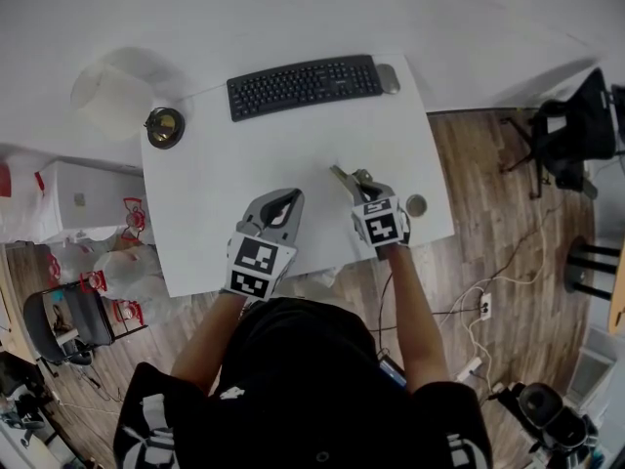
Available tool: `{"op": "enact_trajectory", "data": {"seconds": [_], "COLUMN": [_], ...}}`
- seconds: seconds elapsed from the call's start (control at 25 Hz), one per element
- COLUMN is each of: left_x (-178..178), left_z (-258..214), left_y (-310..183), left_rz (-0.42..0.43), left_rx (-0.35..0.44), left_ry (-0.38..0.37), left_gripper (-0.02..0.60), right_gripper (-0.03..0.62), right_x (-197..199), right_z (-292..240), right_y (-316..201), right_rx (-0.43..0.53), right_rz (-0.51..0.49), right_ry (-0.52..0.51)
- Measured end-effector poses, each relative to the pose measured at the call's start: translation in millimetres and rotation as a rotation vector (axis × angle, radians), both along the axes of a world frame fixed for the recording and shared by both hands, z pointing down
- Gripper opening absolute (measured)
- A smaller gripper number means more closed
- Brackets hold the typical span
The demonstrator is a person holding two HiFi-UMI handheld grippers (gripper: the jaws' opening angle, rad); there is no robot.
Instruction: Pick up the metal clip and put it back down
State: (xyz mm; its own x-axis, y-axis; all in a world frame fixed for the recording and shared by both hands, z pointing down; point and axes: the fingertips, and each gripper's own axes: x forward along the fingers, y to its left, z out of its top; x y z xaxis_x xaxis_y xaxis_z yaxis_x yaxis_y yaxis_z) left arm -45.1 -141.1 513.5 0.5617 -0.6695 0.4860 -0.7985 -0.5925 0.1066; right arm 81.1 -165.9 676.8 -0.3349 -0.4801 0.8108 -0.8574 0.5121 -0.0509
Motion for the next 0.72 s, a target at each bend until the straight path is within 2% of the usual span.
{"op": "enact_trajectory", "data": {"seconds": [0.72], "left_x": [-15.8], "left_z": [5.7], "left_y": [4.6], "left_rz": [-0.047], "left_rx": [-0.009], "left_ry": [-0.023], "left_gripper": [0.021], "right_gripper": [0.044], "right_x": [7.9], "right_z": [22.6], "right_y": [3.3], "right_rx": [-0.029], "right_rz": [0.013], "right_ry": [-0.008]}}
